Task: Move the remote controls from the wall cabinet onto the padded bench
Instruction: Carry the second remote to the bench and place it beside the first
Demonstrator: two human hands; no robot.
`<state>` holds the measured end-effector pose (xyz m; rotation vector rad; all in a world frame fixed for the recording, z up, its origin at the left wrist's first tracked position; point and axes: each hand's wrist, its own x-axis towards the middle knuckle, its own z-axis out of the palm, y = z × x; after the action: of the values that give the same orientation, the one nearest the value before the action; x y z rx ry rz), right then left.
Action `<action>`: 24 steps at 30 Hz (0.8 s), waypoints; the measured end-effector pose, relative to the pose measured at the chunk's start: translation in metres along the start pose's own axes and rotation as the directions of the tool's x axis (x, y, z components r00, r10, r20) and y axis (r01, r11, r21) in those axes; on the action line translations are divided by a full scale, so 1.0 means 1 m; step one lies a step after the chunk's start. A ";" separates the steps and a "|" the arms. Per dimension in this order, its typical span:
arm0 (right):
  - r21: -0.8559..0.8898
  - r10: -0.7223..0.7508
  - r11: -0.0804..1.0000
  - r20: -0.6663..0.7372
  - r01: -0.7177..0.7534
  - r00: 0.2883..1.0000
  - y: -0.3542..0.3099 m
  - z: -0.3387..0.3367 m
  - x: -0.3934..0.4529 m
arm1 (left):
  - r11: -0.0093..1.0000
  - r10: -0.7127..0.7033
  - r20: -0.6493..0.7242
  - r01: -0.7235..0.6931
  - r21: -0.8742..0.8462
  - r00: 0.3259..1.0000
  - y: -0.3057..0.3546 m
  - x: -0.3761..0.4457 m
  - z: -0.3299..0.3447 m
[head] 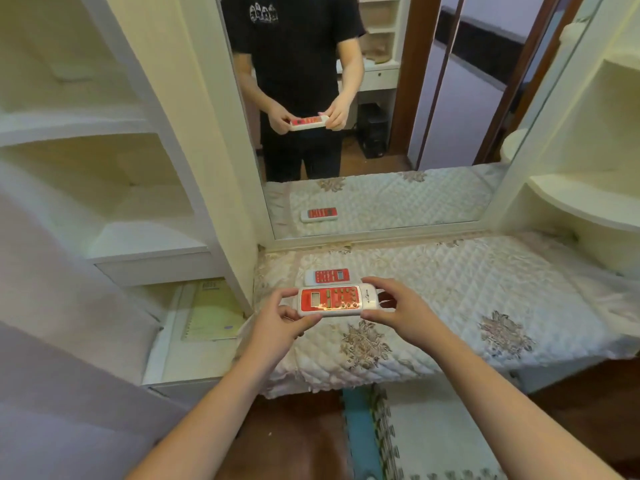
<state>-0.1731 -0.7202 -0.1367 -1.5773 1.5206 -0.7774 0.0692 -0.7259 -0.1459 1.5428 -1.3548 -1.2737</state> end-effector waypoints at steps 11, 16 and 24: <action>0.008 0.188 0.982 0.081 -0.190 0.979 0.052 0.020 0.042 | 0.988 -0.103 -0.006 0.103 0.117 0.995 -0.052 0.042 0.032; -0.039 0.289 0.957 0.078 -0.286 0.954 0.066 0.041 0.053 | 0.980 -0.168 0.116 0.152 0.131 0.979 -0.075 0.061 0.029; -0.074 0.404 0.913 0.031 -0.401 0.914 0.074 0.078 0.076 | 0.961 -0.275 0.330 0.242 0.137 0.903 -0.119 0.101 -0.004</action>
<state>-0.1360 -0.7833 -0.2464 -1.2528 1.7750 -0.4570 0.1025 -0.8007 -0.2786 1.6600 -1.4762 -1.7356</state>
